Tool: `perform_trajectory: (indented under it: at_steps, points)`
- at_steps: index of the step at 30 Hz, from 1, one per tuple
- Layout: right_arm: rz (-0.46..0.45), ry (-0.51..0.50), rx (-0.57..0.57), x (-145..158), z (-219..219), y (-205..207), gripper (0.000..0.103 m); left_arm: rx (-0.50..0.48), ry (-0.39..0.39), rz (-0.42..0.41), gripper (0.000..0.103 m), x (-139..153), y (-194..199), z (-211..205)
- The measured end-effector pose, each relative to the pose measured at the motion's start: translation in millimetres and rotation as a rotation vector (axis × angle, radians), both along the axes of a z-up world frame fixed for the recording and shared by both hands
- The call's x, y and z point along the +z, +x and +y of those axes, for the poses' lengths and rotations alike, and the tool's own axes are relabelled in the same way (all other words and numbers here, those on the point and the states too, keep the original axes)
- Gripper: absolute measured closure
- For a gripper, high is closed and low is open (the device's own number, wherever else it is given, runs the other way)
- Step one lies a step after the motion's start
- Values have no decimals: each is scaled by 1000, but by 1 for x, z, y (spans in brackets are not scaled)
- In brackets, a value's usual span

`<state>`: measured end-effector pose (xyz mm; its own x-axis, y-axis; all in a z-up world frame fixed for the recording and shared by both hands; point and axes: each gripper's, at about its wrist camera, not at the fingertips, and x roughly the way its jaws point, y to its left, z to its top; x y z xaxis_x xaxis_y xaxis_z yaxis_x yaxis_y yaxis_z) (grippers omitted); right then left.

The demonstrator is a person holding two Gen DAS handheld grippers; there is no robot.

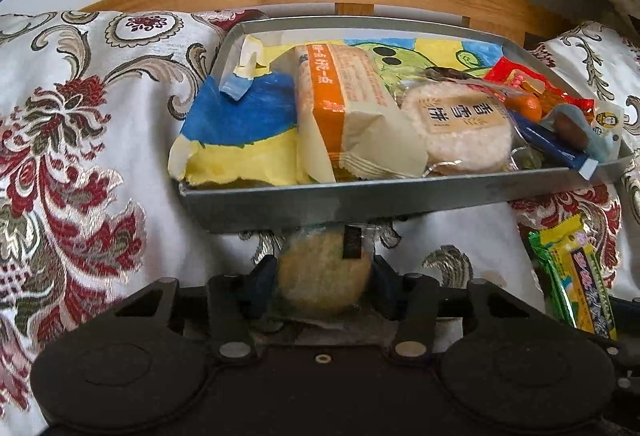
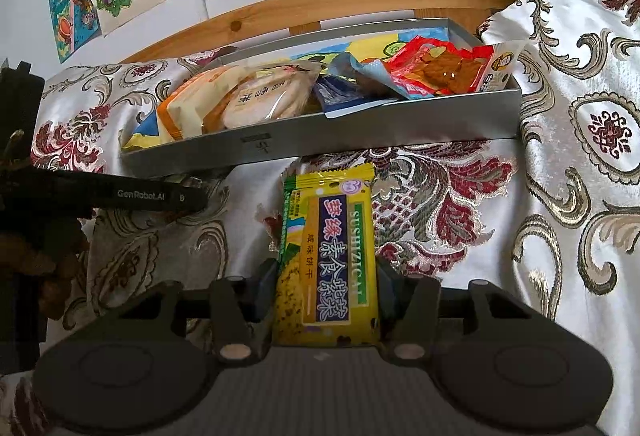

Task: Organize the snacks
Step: 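Grasp the round wrapped biscuit with the left tool while the right tool grasps the yellow candy bar, then lift the biscuit and yellow candy bar and carry them toward the tray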

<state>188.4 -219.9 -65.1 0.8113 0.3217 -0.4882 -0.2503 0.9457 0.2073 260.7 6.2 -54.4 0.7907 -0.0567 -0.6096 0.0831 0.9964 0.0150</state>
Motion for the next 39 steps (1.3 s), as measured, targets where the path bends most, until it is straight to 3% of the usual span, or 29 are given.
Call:
perform_trajectory:
  at_steps: [26,30,39]
  points:
    - [114,-121,52,7,16,-31,46,11,-49,51,53,5,-116,-16]
    - [92,-139,46,6,17,-35,43,-24,-9,37,53,-1,-119,-25]
    - [21,-174,32,-3,22,-36,35,-37,-3,78,51,-16,-114,-28]
